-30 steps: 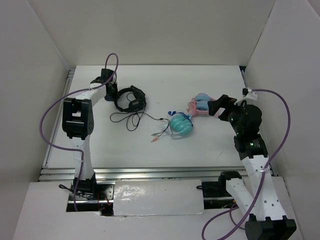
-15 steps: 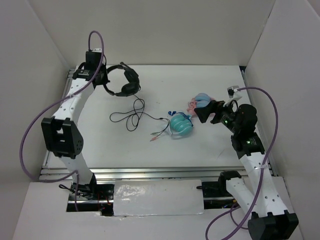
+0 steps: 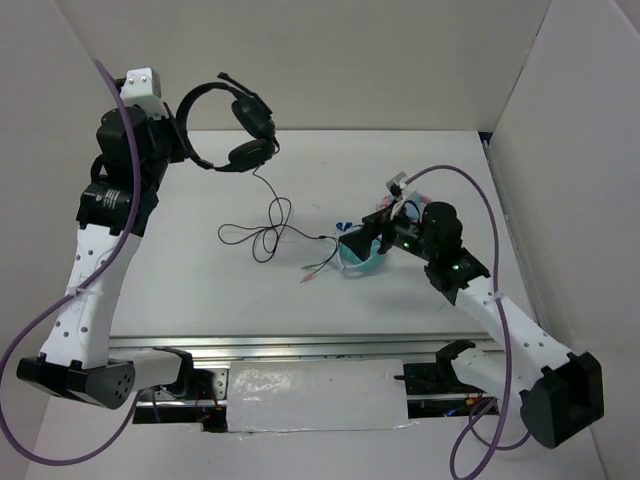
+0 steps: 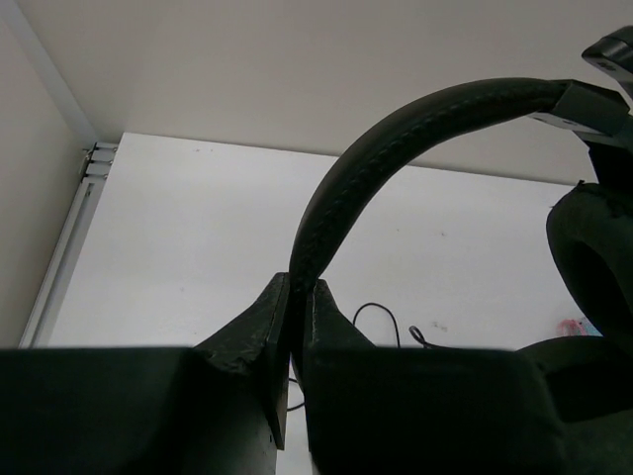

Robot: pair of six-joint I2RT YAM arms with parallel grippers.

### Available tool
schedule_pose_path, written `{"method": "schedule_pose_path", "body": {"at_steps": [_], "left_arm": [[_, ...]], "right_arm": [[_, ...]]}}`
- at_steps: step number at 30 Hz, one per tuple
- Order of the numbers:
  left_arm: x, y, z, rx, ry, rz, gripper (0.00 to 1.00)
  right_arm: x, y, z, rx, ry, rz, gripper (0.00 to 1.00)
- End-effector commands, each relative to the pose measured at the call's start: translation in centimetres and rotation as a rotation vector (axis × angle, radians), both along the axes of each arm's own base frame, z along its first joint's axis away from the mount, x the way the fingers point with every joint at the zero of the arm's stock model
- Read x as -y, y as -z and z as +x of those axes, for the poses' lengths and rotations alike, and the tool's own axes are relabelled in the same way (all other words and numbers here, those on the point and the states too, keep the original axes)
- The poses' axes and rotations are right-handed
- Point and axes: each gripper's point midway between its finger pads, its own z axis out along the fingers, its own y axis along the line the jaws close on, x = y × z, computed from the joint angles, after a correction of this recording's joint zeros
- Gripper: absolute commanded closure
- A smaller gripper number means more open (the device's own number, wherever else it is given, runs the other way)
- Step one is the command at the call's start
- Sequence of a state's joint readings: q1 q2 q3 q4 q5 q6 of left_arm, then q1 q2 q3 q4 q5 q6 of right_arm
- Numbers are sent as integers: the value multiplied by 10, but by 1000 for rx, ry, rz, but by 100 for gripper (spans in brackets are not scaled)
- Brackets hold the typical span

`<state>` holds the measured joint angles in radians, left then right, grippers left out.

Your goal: Wrap the headphones

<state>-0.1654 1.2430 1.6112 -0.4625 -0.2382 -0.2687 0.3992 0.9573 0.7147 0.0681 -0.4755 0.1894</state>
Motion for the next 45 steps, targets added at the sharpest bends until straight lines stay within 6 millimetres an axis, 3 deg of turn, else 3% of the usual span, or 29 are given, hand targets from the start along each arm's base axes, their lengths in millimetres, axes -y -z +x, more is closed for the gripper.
{"method": "schedule_pose_path", "body": {"at_steps": [1, 4, 8, 10, 11, 15, 16, 18, 19, 20, 22, 26, 29, 31, 32, 33, 34, 35, 36, 38, 39, 40, 41, 42, 43, 44, 45], "left_arm": [[10, -33, -7, 91, 53, -40, 100], [6, -53, -16, 96, 39, -31, 100], [7, -86, -27, 161, 48, -70, 100], [15, -102, -36, 200, 93, -102, 100], [18, -112, -39, 236, 109, -119, 100], [33, -128, -54, 278, 205, -145, 100], [36, -130, -56, 284, 224, -144, 100], [39, -136, -60, 295, 241, -153, 100], [43, -140, -64, 307, 269, -153, 100], [45, -145, -70, 323, 287, -156, 100], [53, -150, -76, 337, 335, -168, 100], [56, -160, -86, 361, 362, -193, 100], [54, -170, -93, 385, 358, -193, 100], [51, -177, -97, 398, 348, -190, 100], [53, -185, -104, 421, 366, -188, 100], [56, -188, -108, 432, 389, -182, 100], [59, -191, -113, 444, 417, -179, 100], [63, -189, -119, 444, 444, -175, 100], [70, -190, -125, 461, 495, -161, 100], [73, -169, -128, 449, 517, -158, 100], [77, -161, -130, 450, 543, -157, 100], [81, -163, -132, 493, 574, -143, 100], [88, -138, -128, 456, 612, -105, 100], [102, -131, -133, 455, 708, -85, 100], [109, -111, -127, 418, 750, -80, 100], [116, -104, -129, 423, 808, -36, 100], [127, -94, -137, 415, 901, -4, 100]], "right_arm": [[-27, -5, 6, 84, -75, 81, 0], [-53, 3, 23, 74, -90, 136, 0], [-84, -2, 38, 92, -89, 244, 0], [-102, -9, 42, 132, -100, 283, 0], [-108, -6, 54, 156, -68, 297, 0], [-131, -12, 80, 207, -76, 366, 0], [-137, 2, 87, 189, -82, 364, 0], [-148, -16, 88, 245, -132, 421, 0], [-155, -6, 90, 226, -148, 420, 0], [-161, -19, 92, 241, -169, 448, 0], [-176, -13, 91, 230, -210, 443, 0], [-196, -31, 85, 284, -253, 484, 0], [-208, -28, 90, 269, -259, 477, 3], [-216, -14, 90, 217, -323, 450, 16], [-220, -25, 93, 229, -351, 458, 26], [-224, -24, 94, 216, -371, 452, 43], [-228, -18, 97, 184, -384, 434, 52], [-231, -24, 95, 193, -410, 424, 62], [-227, -29, 98, 199, -407, 411, 72], [-216, -21, 107, 190, -369, 335, 82], [-197, -33, 118, 213, -326, 313, 85], [-186, -23, 126, 178, -296, 263, 87], [-174, -20, 135, 198, -274, 211, 88], [-147, -18, 147, 166, -228, 152, 90], [-129, -18, 156, 208, -210, 81, 91], [-109, -31, 161, 238, -169, 43, 92], [-77, -32, 177, 240, -99, -5, 93]]}}
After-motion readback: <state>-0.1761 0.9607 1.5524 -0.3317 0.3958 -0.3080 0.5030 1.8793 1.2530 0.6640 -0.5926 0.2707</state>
